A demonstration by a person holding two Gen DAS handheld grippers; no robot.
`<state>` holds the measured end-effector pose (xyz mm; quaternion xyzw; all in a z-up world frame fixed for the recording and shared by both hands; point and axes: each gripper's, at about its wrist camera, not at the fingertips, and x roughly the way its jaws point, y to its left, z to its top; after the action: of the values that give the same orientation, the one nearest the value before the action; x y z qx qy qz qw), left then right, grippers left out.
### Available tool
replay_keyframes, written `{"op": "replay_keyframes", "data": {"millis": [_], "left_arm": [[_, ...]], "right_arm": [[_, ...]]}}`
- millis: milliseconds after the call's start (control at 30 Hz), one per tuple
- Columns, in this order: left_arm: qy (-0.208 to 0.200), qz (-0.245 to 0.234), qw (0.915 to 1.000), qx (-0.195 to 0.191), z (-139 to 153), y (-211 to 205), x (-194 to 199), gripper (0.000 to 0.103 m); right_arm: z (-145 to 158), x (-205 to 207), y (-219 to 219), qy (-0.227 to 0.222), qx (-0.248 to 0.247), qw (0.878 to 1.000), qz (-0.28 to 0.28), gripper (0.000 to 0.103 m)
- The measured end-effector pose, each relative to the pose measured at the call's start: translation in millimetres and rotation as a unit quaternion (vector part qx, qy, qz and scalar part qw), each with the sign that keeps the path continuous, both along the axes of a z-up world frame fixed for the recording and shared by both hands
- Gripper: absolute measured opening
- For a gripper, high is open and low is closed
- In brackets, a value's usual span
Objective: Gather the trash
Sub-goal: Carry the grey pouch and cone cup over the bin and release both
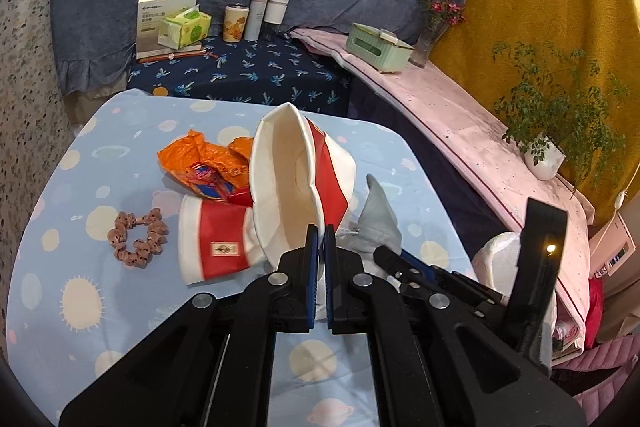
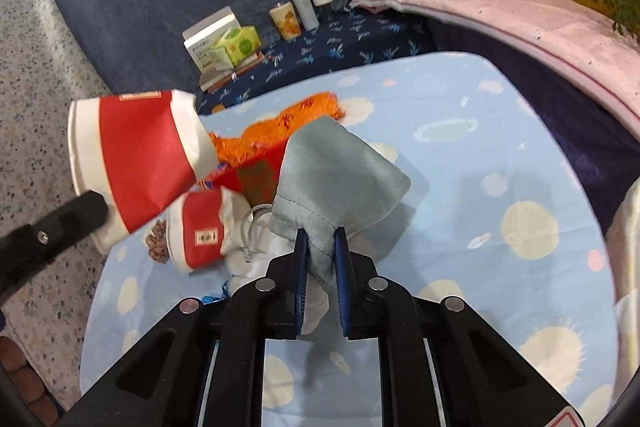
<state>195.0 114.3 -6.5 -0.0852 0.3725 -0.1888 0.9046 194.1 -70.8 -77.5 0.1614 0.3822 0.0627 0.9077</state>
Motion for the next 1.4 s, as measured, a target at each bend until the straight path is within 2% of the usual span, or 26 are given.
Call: {"op": "replay_keyframes", "data": {"millis": [100, 200, 433, 533, 567, 633, 767, 833, 900, 1000, 1400], "left_arm": [[-0.006, -0.006, 1.0000, -0.002, 7.0, -9.2, -6.2, 0.003], [-0.008, -0.012, 0.9999, -0.002, 9.5, -18.6, -12.5, 0.003], [0.003, -0.022, 0.9998, 0.001, -1.2, -31.5, -21.3, 0.003], [0.007, -0.025, 0.9996, 0.005, -5.9, -36.5, -22.7, 0.003], [0.008, -0.026, 0.9996, 0.005, -7.4, -37.1, -22.4, 0.003], [0.011, -0.026, 0.9996, 0.004, -10.0, -38.8, -21.8, 0.003], [0.014, -0.028, 0.9995, 0.008, -14.6, -42.3, -20.5, 0.003], [0.015, -0.028, 0.9994, 0.010, -15.3, -43.2, -18.8, 0.003], [0.017, -0.028, 0.9994, 0.011, -16.6, -43.9, -17.1, 0.003], [0.018, -0.027, 0.9994, 0.012, -17.1, -44.8, -15.9, 0.003], [0.007, -0.050, 0.9986, 0.018, -5.6, -75.5, -18.3, 0.003]], "right_arm": [[14.4, -8.5, -11.7, -0.010, 0.005, 1.000, -0.005, 0.015], [14.3, -16.4, -23.8, -0.003, 0.007, 1.000, -0.013, 0.016], [-22.8, -33.5, -50.2, 0.032, 0.014, 0.999, -0.040, 0.018], [-35.8, -36.4, -56.6, 0.043, 0.014, 0.998, -0.049, 0.027], [-38.2, -36.8, -57.7, 0.045, 0.016, 0.997, -0.052, 0.034], [-41.7, -36.0, -59.5, 0.047, 0.019, 0.997, -0.055, 0.037], [-43.0, -32.7, -59.2, 0.045, 0.019, 0.997, -0.054, 0.036], [-40.2, -30.9, -59.7, 0.039, 0.019, 0.998, -0.054, 0.031], [-37.8, -28.1, -60.4, 0.036, 0.017, 0.998, -0.051, 0.018], [-31.4, -26.3, -61.2, 0.029, 0.018, 0.998, -0.046, 0.013], [27.7, -47.6, -96.6, -0.037, 0.026, 0.996, -0.074, 0.012]]}}
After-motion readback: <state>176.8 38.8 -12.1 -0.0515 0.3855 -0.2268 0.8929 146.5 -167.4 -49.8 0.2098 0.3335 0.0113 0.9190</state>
